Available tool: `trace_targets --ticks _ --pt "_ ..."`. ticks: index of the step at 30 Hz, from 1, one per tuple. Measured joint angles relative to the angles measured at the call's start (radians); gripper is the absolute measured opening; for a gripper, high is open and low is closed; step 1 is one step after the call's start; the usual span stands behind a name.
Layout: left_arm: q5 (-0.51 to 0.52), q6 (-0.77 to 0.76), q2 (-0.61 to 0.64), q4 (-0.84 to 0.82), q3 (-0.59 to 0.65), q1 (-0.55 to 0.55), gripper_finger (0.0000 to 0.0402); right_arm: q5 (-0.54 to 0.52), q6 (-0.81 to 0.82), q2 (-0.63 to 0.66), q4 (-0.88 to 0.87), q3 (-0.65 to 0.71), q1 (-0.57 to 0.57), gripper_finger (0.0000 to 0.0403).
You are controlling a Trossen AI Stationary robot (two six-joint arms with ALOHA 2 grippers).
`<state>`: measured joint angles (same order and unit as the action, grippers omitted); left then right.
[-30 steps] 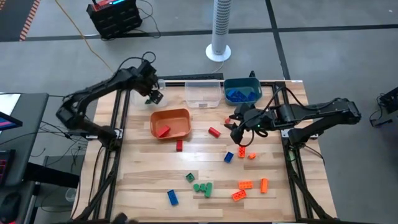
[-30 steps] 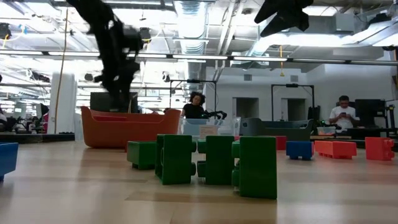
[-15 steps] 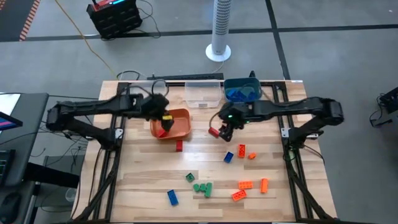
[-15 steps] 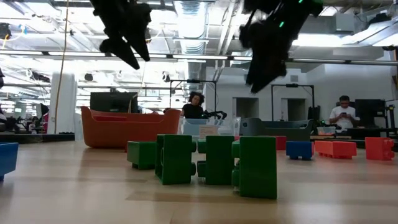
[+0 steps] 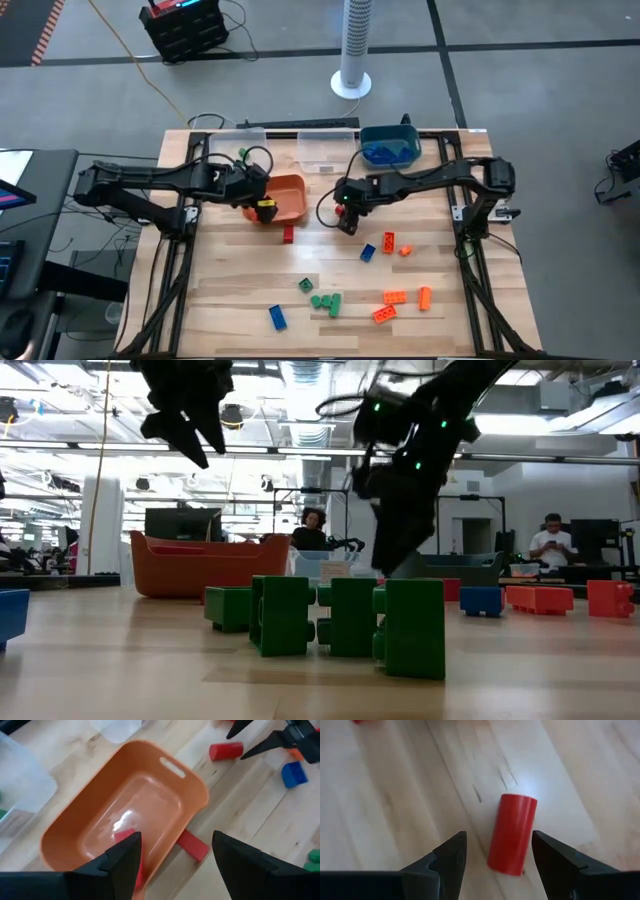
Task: Sort blocks
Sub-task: Put the red block into the orange bin
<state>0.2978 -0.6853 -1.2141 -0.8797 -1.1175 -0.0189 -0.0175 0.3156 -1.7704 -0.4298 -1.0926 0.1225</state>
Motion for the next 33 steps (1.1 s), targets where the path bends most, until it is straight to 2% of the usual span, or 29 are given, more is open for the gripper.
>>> trace_targets --ticks 7,12,16,19,26,29,33 --pt "-0.004 -0.01 0.067 -0.088 0.0 0.0 0.0238 -0.02 -0.015 -0.099 0.001 -0.002 -0.008 0.022" --pt "-0.004 -0.019 0.146 -0.105 0.0 0.0 0.0238 -0.05 -0.024 -0.106 0.009 -0.002 -0.021 0.0161" --pt "-0.006 0.018 0.177 -0.102 0.0 0.0 0.0238 -0.029 -0.05 -0.068 0.019 0.002 -0.022 0.0104" --pt "-0.031 0.09 0.176 -0.073 0.0 0.0 0.0238 -0.024 -0.098 0.0 0.019 0.002 -0.023 0.0088" --pt "-0.112 0.299 0.092 0.253 0.007 0.0 0.0238 -0.017 -0.266 0.227 0.155 0.002 -0.045 0.01" --pt "-0.112 0.367 0.045 0.41 0.007 0.0 0.0238 0.026 -0.26 0.301 0.247 0.0 -0.045 0.01" --pt "-0.111 0.401 -0.001 0.598 0.007 0.0 0.0238 0.028 -0.202 0.369 0.307 0.0 -0.044 0.0101"
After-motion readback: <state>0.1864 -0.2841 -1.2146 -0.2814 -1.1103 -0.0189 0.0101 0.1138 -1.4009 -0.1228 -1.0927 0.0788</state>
